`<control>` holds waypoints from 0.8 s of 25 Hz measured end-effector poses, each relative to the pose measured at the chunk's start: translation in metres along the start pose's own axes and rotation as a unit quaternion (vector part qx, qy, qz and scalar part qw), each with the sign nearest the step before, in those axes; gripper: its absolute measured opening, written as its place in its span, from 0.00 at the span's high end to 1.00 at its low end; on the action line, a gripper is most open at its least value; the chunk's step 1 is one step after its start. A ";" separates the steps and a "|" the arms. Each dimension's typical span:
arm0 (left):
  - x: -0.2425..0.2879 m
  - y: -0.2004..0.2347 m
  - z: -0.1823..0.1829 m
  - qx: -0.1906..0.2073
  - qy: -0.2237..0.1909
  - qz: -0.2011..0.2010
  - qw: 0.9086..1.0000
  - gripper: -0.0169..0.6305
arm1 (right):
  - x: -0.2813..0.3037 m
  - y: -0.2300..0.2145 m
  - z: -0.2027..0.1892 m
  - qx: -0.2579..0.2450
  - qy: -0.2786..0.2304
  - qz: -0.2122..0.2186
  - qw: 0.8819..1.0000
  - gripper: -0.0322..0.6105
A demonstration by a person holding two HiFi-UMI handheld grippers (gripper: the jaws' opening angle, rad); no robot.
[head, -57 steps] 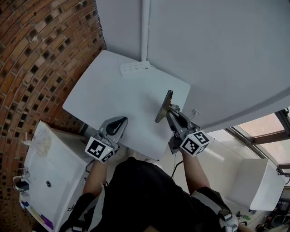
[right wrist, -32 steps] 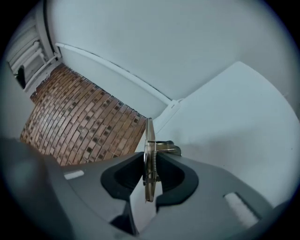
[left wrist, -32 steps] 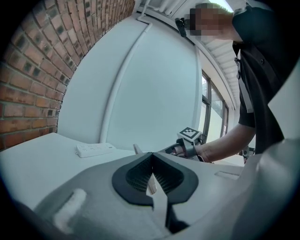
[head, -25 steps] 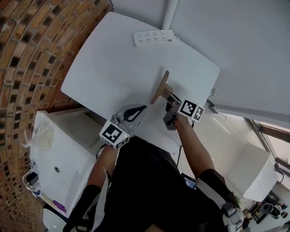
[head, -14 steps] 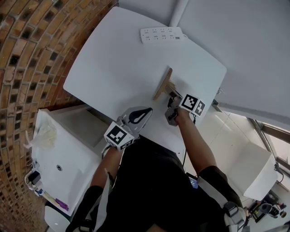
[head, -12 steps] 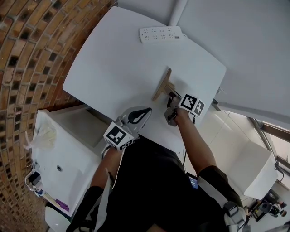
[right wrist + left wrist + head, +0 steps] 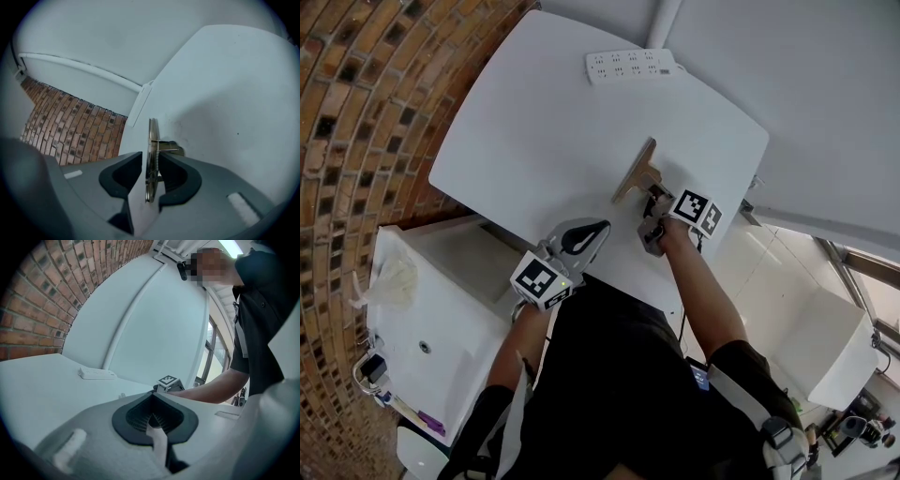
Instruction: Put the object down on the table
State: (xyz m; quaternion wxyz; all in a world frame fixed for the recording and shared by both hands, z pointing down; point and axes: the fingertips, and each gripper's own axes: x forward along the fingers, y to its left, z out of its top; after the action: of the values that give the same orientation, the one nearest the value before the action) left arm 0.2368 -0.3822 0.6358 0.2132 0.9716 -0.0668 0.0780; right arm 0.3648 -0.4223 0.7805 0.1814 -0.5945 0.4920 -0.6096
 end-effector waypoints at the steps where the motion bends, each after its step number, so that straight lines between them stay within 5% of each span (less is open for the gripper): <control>1: -0.001 -0.001 0.000 0.000 0.000 0.000 1.000 0.97 | -0.001 0.002 0.000 -0.002 -0.001 0.005 1.000 0.74; 8: -0.002 -0.006 0.002 0.000 0.000 -0.005 1.000 0.97 | -0.005 0.015 -0.003 -0.007 0.005 0.025 1.000 0.52; 20: 0.009 -0.010 0.011 0.013 0.000 -0.031 0.999 0.97 | -0.033 0.010 0.007 -0.012 -0.034 -0.002 0.999 0.54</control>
State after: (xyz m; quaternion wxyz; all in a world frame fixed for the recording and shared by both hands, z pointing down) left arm 0.2481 -0.3790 0.6235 0.2027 0.9759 -0.0358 0.0726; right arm 0.3754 -0.4023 0.7531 0.1895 -0.6184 0.4915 -0.5832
